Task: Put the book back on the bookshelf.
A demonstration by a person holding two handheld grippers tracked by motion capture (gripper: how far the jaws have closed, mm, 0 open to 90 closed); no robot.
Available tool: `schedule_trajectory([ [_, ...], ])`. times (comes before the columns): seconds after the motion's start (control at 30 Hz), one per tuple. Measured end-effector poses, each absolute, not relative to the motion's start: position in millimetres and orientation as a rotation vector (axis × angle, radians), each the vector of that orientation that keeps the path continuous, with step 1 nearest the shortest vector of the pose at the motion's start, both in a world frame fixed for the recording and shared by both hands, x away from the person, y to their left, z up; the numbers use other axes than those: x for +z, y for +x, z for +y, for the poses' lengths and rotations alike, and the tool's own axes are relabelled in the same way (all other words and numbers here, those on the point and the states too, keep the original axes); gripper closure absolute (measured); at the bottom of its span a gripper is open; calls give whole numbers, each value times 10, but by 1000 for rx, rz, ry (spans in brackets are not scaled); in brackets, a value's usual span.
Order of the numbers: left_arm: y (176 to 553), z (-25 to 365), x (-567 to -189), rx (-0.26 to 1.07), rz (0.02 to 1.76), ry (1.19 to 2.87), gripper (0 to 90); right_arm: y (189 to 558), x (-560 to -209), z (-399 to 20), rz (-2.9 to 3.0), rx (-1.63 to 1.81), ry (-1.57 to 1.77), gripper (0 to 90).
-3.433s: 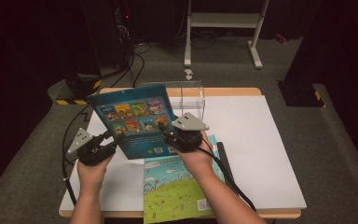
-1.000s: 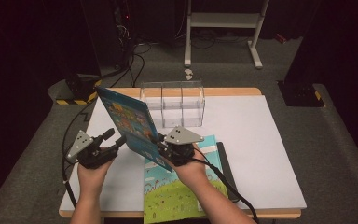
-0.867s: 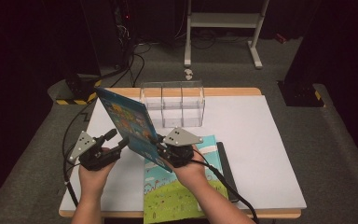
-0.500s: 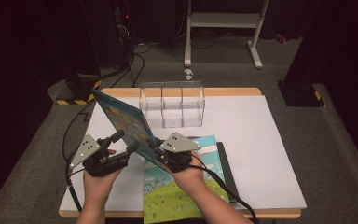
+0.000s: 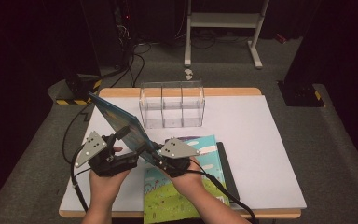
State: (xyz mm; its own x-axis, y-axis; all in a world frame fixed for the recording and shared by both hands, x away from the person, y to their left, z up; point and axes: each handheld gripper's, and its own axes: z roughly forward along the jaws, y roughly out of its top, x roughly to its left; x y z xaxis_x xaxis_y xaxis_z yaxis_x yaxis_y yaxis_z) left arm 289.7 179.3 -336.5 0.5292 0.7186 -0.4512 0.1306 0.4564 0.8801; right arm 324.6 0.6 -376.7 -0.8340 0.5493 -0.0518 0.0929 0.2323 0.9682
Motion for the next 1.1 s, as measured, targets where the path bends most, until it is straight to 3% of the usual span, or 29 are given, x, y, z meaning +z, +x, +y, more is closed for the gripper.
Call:
schedule_trajectory([
  [0.47, 2819, 1851, -3333, 539, 1017, 1078, 273, 3140, -3798, 164, 2179, 1724, 572, 699],
  [0.77, 2786, 1928, -3276, 623, 1065, 1066, 268, 3081, -3791, 353, 2206, 1738, 529, 632],
  [1.1, 2791, 1971, -3248, 621, 1065, 1101, 288, 3096, -3783, 393, 2226, 1752, 539, 595],
])
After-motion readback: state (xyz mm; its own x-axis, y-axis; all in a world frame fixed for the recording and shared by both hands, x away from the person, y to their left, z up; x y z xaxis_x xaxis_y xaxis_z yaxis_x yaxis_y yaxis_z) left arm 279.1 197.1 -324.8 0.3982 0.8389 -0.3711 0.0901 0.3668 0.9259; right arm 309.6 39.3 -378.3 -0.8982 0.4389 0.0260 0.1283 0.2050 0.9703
